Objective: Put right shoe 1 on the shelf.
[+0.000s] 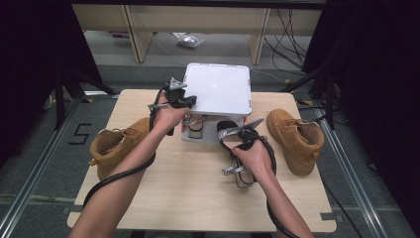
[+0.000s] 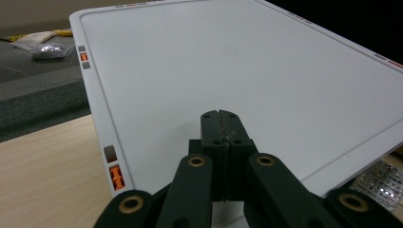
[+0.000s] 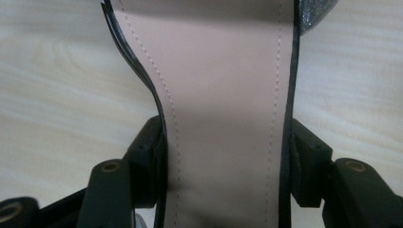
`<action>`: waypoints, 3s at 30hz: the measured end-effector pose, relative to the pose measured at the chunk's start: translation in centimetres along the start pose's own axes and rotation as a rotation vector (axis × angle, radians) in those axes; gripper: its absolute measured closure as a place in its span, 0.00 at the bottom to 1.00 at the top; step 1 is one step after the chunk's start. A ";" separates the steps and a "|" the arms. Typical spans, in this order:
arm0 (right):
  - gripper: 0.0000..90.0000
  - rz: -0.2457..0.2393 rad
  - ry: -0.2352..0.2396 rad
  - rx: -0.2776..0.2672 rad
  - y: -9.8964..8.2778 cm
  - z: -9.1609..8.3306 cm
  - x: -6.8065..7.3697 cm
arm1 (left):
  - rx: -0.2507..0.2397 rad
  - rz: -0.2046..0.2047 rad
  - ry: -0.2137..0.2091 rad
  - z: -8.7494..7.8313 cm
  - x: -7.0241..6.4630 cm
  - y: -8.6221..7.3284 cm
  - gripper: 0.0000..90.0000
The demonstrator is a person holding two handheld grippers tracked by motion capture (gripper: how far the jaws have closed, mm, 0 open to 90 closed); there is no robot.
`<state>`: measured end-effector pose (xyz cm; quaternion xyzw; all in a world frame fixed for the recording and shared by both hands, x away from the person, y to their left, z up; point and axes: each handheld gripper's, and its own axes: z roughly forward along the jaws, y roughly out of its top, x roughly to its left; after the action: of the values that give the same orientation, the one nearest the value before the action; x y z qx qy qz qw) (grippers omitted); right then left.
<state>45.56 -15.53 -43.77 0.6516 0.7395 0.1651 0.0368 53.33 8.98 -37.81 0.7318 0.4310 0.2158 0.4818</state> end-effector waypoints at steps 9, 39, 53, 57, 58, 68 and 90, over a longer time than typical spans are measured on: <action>0.47 0.009 -0.020 -0.019 1.4 1.1 0.7 | 0.007 0.004 0.000 -0.1 0.1 0.0 0.99; 0.46 0.036 -0.095 -0.040 2.2 4.7 1.5 | 0.001 0.000 -0.001 -0.1 -0.1 -0.1 0.99; 0.41 -0.067 -0.029 -0.170 0.6 -0.1 1.1 | -0.003 -0.003 0.004 -0.1 -0.1 -0.1 0.99; 0.58 -0.102 0.011 -0.247 -0.6 -2.3 0.4 | 0.006 0.011 0.006 -0.1 -0.1 0.0 0.99; 0.63 -0.112 0.024 -0.249 -1.1 -2.9 0.2 | 0.007 0.013 0.007 -0.1 -0.1 0.0 0.99; 0.80 -0.101 0.061 -0.207 -4.5 -4.2 -1.5 | 0.002 0.000 0.006 0.0 -0.2 0.0 0.99; 1.00 -0.201 0.082 -0.052 -9.3 -1.4 -1.2 | 0.005 0.008 0.009 -0.1 -0.2 0.0 0.99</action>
<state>36.54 -17.83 -45.34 0.5657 0.7974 0.2063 0.0398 53.18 8.82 -37.71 0.7338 0.4309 0.2198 0.4770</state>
